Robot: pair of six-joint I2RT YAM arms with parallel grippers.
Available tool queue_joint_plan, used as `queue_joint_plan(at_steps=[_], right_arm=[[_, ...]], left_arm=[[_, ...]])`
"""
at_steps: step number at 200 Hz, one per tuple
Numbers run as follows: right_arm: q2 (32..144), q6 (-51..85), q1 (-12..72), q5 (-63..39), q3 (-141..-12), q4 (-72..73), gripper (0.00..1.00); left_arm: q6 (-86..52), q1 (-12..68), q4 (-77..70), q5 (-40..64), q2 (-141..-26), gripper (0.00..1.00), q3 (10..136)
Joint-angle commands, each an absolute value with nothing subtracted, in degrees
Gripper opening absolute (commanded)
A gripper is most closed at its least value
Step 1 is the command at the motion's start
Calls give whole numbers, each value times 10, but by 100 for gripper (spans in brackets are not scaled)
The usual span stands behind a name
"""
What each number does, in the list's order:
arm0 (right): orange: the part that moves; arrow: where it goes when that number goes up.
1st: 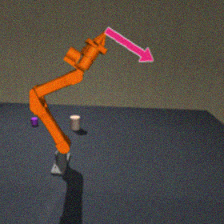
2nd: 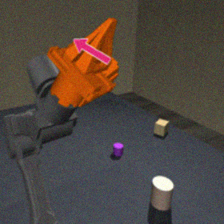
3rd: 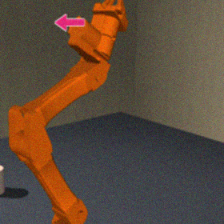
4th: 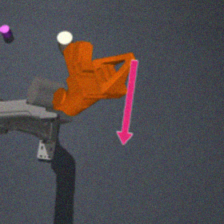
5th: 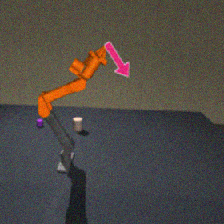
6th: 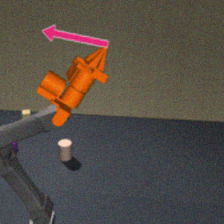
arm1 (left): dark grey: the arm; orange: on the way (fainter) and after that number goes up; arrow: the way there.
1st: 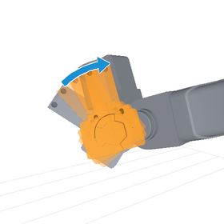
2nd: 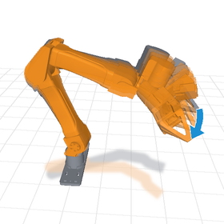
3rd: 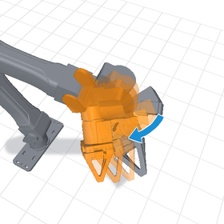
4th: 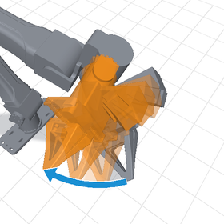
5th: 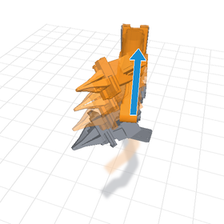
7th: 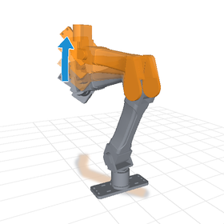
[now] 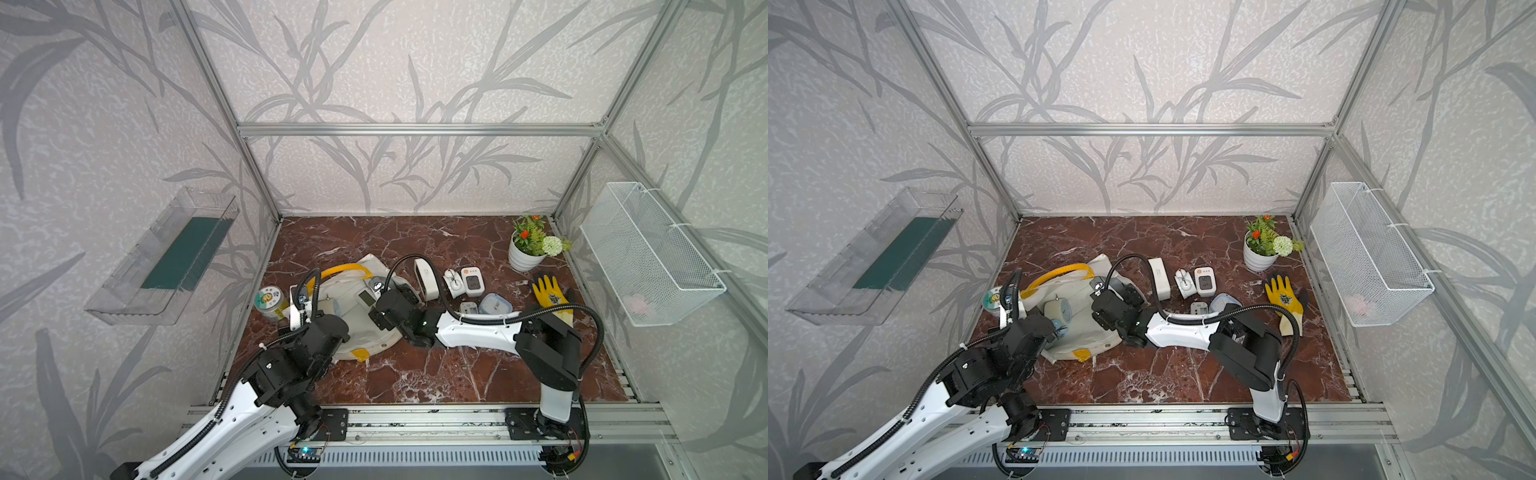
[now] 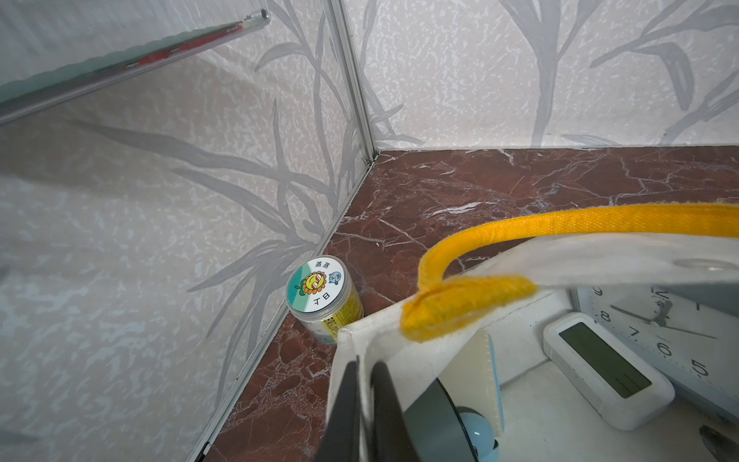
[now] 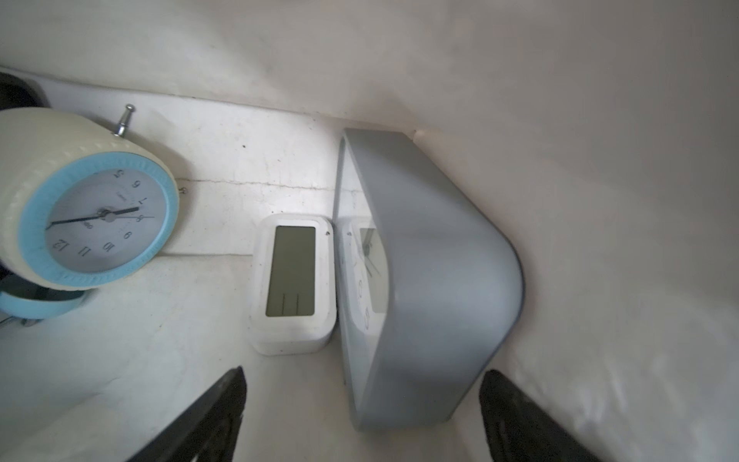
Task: Take the alarm clock out of the canvas bag
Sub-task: Pick up the alarm from the canvas bag.
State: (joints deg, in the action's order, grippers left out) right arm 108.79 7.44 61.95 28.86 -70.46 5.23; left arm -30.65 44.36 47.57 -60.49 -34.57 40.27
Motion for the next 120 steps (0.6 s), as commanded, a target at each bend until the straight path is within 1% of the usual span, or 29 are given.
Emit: queue_joint_plan(at_steps=[1,43,79,120], right_arm=[[1092,95,601,274,-711,61,94],[1099,88,597,215,-717,79,93],[1099,87,597,213,-715,81,90],[1074,77,597,225,-668,123,88]], left_arm=[[-330,441,499,-619,-339,0,415],[-330,440,491,-615,-344,0,414],[-324,440,480,-610,-353,0,416],[-340,439,477,-604,-354,0,428]])
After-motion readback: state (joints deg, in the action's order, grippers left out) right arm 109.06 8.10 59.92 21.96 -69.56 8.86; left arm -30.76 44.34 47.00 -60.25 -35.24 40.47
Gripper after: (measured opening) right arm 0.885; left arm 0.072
